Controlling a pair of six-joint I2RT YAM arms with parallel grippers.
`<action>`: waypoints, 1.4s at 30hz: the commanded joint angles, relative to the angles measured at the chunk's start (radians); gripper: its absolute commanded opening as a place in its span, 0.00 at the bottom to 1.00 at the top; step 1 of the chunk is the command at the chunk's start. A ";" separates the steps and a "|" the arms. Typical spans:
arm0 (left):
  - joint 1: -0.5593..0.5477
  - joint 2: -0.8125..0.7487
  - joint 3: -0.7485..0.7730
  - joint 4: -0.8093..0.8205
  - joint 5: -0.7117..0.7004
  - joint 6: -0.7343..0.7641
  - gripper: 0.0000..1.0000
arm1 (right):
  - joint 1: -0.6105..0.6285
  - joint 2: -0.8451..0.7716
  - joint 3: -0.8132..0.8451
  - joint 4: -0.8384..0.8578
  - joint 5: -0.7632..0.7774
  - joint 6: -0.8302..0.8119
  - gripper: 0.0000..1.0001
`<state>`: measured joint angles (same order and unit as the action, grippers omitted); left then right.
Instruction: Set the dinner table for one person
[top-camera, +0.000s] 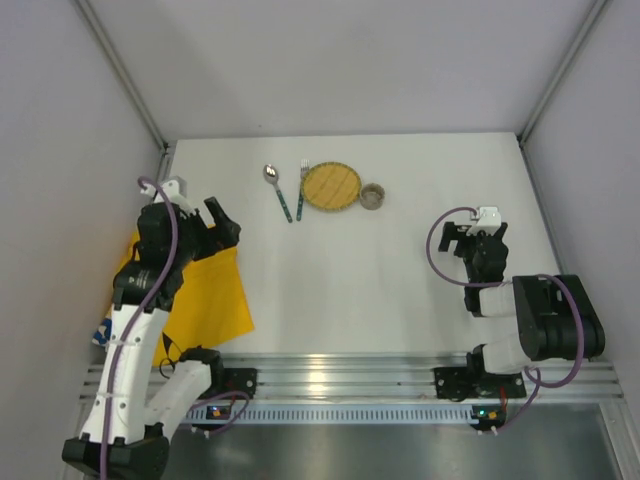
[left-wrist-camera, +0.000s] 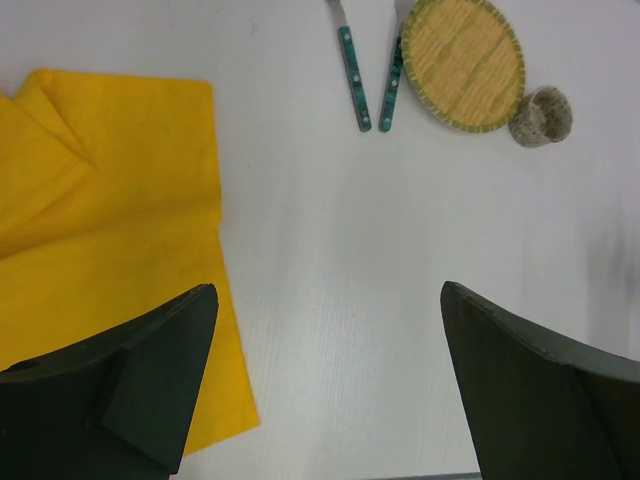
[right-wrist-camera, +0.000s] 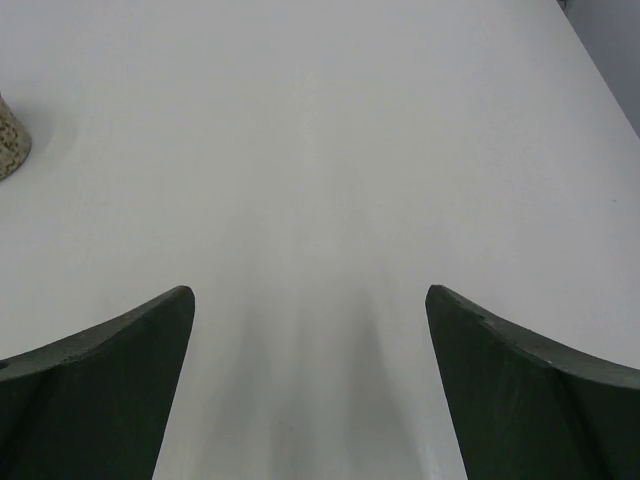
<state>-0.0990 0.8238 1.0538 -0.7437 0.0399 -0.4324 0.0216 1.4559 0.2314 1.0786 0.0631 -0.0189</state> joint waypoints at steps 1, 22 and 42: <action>0.001 0.073 -0.046 -0.071 -0.082 -0.029 0.98 | -0.002 -0.005 0.028 0.076 0.000 -0.007 1.00; 0.002 0.721 -0.009 0.020 -0.253 0.026 0.92 | 0.000 -0.005 0.028 0.076 0.000 -0.007 1.00; 0.091 0.991 0.118 0.066 -0.192 0.078 0.00 | 0.049 -0.172 0.492 -0.784 -0.032 0.134 1.00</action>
<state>-0.0170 1.8244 1.1805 -0.7094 -0.1761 -0.3557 0.0307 1.3506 0.6415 0.4946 0.0799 0.0536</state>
